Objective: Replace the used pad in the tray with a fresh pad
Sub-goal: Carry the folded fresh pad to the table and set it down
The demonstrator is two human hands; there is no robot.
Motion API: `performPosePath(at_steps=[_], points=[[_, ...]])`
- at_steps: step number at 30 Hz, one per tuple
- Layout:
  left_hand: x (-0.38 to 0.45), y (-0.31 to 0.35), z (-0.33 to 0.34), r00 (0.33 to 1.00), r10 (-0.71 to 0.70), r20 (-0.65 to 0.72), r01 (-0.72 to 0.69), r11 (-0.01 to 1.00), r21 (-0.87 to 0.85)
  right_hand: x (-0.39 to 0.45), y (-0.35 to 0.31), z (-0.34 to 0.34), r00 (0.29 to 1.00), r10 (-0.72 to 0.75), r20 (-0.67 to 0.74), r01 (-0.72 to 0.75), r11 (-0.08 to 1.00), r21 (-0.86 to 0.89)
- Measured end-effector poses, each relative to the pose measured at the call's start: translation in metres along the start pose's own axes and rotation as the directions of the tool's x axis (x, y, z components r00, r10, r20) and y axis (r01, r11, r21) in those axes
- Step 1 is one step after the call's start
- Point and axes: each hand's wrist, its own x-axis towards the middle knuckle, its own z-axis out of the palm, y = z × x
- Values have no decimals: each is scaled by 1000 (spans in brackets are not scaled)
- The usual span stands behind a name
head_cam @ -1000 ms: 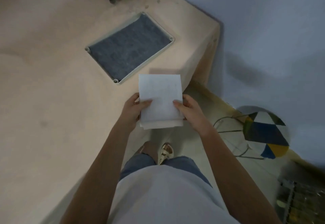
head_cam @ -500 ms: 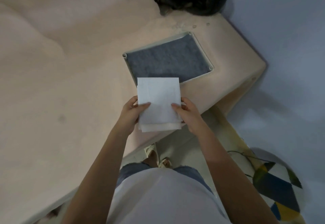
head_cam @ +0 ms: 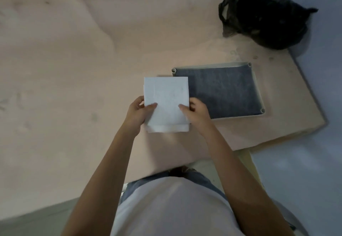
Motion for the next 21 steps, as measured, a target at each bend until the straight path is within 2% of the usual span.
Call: performPosePath(at_steps=[3, 8, 11, 21], points=[[6, 5, -11, 993, 31, -114, -27, 999, 39, 15, -14, 13, 998, -14, 57, 17, 999, -51], [16, 17, -15, 925, 149, -350, -39, 952, 303, 40, -26, 32, 988, -27, 150, 42, 995, -96], [22, 17, -20, 903, 166, -397, -24, 941, 338, 53, -26, 40, 976, -16, 219, 54, 984, -169], [33, 5, -30, 852, 126, -508, 124, 894, 430, 65, -18, 57, 978, -71, 198, 134, 935, -328]])
